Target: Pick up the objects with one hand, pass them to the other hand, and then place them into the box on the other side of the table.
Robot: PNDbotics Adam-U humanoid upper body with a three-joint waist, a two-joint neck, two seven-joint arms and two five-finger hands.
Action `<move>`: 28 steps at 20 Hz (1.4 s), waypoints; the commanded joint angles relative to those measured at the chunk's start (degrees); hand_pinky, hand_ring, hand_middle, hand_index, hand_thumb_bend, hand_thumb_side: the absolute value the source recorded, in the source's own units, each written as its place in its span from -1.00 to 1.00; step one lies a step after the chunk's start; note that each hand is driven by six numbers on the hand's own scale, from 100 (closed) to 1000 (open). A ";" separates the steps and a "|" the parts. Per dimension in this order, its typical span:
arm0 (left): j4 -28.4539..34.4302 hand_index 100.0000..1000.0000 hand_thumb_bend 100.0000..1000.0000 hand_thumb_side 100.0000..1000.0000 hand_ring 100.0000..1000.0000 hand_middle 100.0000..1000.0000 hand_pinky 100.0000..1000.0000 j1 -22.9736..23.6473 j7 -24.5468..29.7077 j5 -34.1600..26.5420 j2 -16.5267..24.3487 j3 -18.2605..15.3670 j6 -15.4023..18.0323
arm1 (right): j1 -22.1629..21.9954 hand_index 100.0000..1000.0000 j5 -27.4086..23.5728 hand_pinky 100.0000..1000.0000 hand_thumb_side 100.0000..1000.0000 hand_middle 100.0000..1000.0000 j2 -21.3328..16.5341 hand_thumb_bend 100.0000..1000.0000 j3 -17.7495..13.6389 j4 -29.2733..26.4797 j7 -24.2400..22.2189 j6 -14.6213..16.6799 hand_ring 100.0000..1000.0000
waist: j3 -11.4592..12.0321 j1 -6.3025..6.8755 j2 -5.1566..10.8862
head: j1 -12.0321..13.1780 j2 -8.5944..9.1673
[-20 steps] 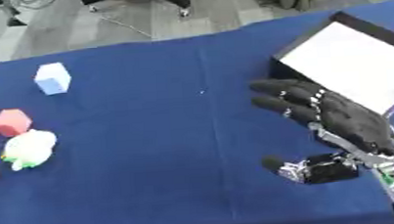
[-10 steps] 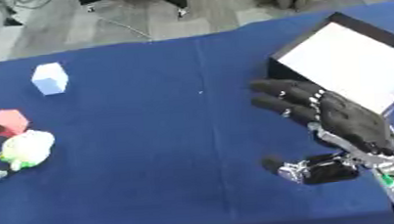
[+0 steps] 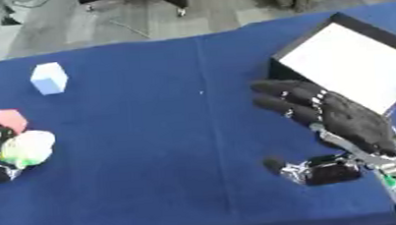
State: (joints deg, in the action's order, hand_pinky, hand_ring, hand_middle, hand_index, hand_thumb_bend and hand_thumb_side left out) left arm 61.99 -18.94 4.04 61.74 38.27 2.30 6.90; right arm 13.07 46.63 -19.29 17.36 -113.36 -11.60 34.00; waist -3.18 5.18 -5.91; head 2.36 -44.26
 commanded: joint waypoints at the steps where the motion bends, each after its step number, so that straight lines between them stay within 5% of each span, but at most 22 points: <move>1: 0.58 0.03 -0.82 -0.73 -0.08 -0.25 0.35 -0.94 -2.60 -0.69 1.01 -0.17 -0.24 | 0.52 1.00 -0.30 0.77 -0.69 0.98 0.02 -0.55 -0.25 -1.23 -0.11 0.00 0.92 | -0.05 -0.20 0.44 | 0.12 0.15; 4: 1.63 -0.25 -1.00 -0.71 -0.28 -0.52 0.22 -0.78 -7.39 -2.02 0.99 -0.47 -1.20 | 0.52 1.00 -0.32 0.77 -0.69 0.98 -0.01 -0.55 -0.27 -1.23 -0.11 -0.05 0.92 | 0.02 -0.25 0.43 | 0.10 0.15; 10: 11.63 -0.32 -1.00 -0.72 -0.33 -0.56 0.24 0.62 -11.53 -7.25 1.84 -0.33 -1.19 | 0.98 1.00 -0.44 0.77 -0.71 0.96 -0.44 -0.51 -0.16 -1.23 0.14 0.20 0.91 | 0.35 -0.24 0.48 | -0.11 0.15; 18: 34.93 -0.34 -1.00 -0.68 -0.34 -0.55 0.26 2.39 -4.91 -19.29 1.67 4.81 2.23 | 3.84 1.00 -2.49 0.77 -0.77 0.92 -1.96 -0.34 1.72 -1.23 1.90 2.30 0.88 | 0.61 -0.39 0.69 | -0.37 0.15; 28: 46.37 -0.35 -1.00 -0.67 -0.35 -0.56 0.28 -2.21 5.73 -27.52 -2.13 13.93 6.31 | 10.79 1.00 -7.62 0.90 -0.86 0.91 -4.65 -0.08 5.33 -1.23 1.67 5.35 0.93 | 1.03 -0.45 0.85 | -1.10 0.15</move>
State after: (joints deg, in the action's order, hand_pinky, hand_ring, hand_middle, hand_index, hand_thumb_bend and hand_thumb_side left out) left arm 106.70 -20.14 8.64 35.56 35.68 15.79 12.91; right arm 22.91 39.68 -22.93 22.62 -113.38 -9.89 38.94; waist -2.25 4.87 -5.85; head 1.42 -44.26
